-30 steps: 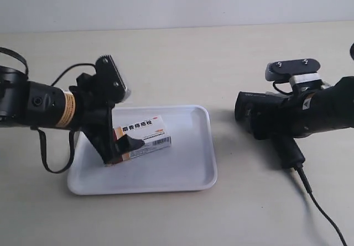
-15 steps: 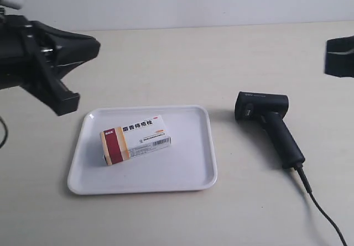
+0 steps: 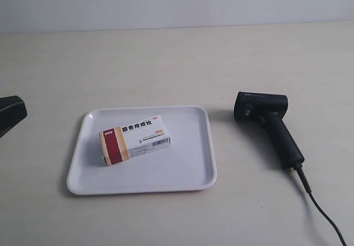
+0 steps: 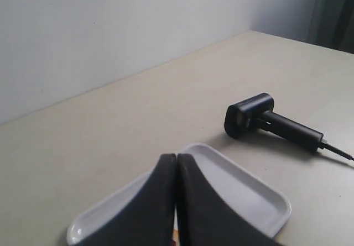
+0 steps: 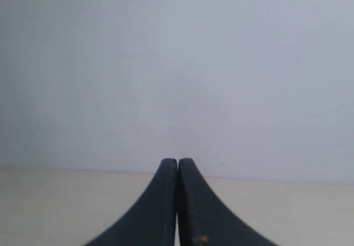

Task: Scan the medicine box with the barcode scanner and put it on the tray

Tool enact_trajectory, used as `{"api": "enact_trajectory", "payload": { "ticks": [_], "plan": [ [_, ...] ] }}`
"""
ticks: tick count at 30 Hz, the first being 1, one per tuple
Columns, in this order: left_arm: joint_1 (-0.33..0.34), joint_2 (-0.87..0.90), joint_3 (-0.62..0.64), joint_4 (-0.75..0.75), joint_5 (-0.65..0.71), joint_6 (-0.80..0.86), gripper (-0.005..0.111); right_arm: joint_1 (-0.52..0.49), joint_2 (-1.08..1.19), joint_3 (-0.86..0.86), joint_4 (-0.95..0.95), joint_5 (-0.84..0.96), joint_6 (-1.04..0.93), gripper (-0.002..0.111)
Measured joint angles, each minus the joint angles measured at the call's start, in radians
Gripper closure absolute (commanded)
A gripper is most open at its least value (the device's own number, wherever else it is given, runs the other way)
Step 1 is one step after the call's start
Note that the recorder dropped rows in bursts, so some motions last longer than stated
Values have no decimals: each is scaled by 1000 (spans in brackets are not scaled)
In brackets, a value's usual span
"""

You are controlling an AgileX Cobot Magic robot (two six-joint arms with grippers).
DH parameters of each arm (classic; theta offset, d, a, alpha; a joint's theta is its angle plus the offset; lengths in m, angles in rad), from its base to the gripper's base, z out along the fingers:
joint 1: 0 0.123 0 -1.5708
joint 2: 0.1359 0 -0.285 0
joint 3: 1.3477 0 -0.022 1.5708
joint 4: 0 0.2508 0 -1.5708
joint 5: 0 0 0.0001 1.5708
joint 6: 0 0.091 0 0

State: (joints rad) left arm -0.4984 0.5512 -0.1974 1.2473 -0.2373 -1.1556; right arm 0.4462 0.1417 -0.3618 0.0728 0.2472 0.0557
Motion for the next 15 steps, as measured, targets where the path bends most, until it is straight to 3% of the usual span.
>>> {"api": "enact_trajectory", "payload": {
  "ticks": [3,5,7,9,11,13,15],
  "plan": [
    [0,-33,12,4,3,0,104,0,-51,0,0,-2,0,108],
    [40,-102,29,18,13,41,104,0,-64,0,0,-2,0,108],
    [189,-234,78,22,37,63,104,0,-67,0,0,-2,0,108],
    [408,-411,138,22,89,67,104,0,-67,0,0,-2,0,108],
    [515,-489,162,22,107,67,104,0,-67,0,0,-2,0,108],
    [563,-525,178,22,107,69,104,0,-67,0,0,-2,0,108],
    [567,-542,192,-18,107,119,104,0,-67,0,0,-2,0,108]
  ]
}}
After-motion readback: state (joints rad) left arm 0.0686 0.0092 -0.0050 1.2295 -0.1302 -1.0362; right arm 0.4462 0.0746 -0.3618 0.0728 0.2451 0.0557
